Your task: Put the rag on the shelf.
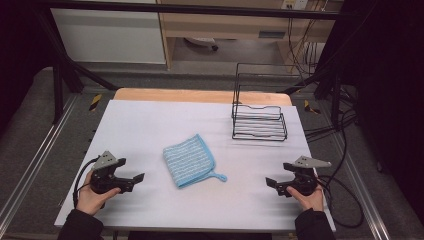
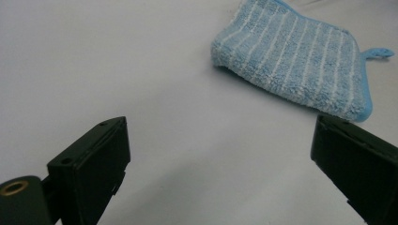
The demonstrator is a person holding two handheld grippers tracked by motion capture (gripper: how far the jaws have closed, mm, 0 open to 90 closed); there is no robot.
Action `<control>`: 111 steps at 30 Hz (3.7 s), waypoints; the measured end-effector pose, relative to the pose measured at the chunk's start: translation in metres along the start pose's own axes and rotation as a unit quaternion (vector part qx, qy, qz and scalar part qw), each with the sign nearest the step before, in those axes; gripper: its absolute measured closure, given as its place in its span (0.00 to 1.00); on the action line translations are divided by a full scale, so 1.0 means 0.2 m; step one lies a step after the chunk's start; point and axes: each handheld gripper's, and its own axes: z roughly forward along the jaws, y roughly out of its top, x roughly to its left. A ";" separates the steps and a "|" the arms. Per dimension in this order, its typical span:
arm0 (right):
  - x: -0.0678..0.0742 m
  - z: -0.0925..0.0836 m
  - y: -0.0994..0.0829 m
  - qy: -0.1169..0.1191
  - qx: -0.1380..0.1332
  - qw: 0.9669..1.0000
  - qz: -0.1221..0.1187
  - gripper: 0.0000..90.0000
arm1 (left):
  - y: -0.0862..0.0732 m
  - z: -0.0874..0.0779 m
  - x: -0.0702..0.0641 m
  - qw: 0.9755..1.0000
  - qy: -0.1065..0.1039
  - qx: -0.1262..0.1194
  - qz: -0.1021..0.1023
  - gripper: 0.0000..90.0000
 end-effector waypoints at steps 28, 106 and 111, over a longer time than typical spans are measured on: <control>0.02 0.02 0.00 -0.006 0.010 1.000 -0.004 0.01 | 0.14 0.07 -0.18 1.000 -0.014 0.015 0.001 0.11; 0.04 0.05 0.00 0.007 0.030 0.999 -0.008 0.03 | 0.19 0.37 -0.54 0.984 -0.064 0.141 0.089 0.91; 0.07 0.07 0.00 0.011 0.032 0.999 -0.015 0.05 | 0.17 0.35 -0.53 0.984 -0.064 0.141 0.092 0.91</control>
